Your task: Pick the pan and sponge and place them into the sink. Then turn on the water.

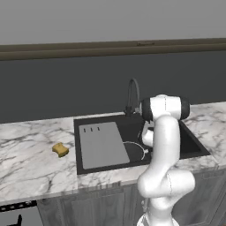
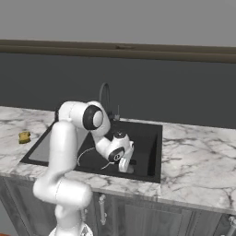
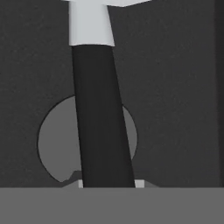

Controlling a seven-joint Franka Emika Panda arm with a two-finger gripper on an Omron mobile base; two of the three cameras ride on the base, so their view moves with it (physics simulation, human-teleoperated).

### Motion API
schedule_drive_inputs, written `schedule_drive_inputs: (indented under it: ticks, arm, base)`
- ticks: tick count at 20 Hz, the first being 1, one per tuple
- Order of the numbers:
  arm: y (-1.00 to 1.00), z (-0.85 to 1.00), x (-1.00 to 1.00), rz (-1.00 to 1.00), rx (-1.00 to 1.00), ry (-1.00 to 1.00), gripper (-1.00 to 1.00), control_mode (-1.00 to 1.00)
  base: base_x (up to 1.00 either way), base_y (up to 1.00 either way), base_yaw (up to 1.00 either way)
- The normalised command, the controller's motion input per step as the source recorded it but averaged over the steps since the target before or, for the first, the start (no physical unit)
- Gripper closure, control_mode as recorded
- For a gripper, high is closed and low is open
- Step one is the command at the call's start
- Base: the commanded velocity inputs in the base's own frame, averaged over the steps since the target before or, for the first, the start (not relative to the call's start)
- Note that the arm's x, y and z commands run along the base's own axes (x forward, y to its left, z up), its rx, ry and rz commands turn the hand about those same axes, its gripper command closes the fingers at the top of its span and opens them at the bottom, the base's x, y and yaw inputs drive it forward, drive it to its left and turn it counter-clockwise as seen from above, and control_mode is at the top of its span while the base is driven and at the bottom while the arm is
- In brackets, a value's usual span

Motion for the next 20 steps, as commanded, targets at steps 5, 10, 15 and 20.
schedule_drive_inputs:
  ticks: [5, 10, 15, 20]
  arm:
    - [-0.18, -0.34, 0.12, 0.10, 0.11, 0.00, 1.00, -1.00]
    - [-0.01, -0.29, 0.11, 0.10, 0.02, 0.00, 1.00, -1.00]
    - [0.00, -0.27, 0.16, 0.09, 0.00, 0.00, 1.00, -1.00]
    - [0.00, -0.27, 0.02, 0.03, 0.00, 0.00, -1.00, -1.00]
  base:
    - [0.00, 0.00, 0.00]
    - [0.00, 0.00, 0.00]
    - [0.00, 0.00, 0.00]
    - [0.00, 0.00, 0.00]
